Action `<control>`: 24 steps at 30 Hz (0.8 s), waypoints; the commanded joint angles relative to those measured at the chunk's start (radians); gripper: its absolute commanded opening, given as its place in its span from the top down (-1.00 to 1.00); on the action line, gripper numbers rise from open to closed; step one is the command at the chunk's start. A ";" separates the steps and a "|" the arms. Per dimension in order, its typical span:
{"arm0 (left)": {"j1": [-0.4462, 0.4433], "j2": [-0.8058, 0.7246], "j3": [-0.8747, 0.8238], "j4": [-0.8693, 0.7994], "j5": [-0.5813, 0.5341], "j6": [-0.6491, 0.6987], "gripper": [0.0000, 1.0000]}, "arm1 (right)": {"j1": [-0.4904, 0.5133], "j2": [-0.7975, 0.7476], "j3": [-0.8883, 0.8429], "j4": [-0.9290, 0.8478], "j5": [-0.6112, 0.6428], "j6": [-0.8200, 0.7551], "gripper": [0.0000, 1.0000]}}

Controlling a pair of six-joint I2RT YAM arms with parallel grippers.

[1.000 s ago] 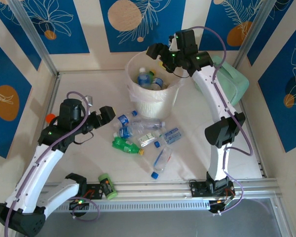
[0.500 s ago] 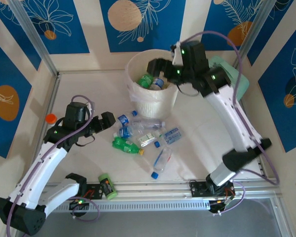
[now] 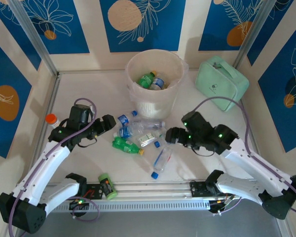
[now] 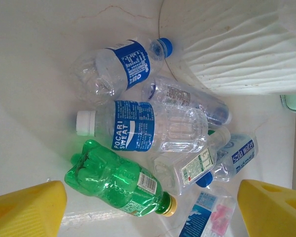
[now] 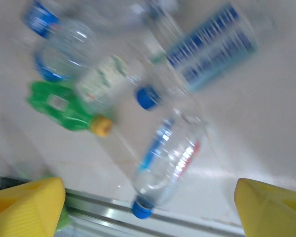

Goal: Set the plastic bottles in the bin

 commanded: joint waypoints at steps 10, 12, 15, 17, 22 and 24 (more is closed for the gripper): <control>0.012 -0.049 -0.016 -0.012 0.012 -0.020 -0.78 | 0.051 0.289 -0.049 0.074 -0.107 0.222 -0.72; 0.012 -0.051 -0.019 -0.012 0.016 -0.022 -0.78 | 0.061 0.350 -0.027 0.069 -0.110 0.226 -0.72; 0.011 -0.056 -0.019 -0.013 0.020 -0.020 -0.77 | 0.085 0.436 0.001 0.060 -0.108 0.231 -0.71; 0.011 -0.059 -0.016 -0.015 0.022 -0.017 -0.78 | 0.089 0.481 0.022 0.043 -0.113 0.232 -0.70; 0.013 -0.059 -0.008 -0.022 0.023 -0.009 -0.78 | 0.086 0.560 0.056 0.032 -0.125 0.220 -0.69; 0.012 -0.060 -0.008 -0.021 0.023 -0.011 -0.78 | 0.086 0.589 0.060 0.032 -0.131 0.218 -0.67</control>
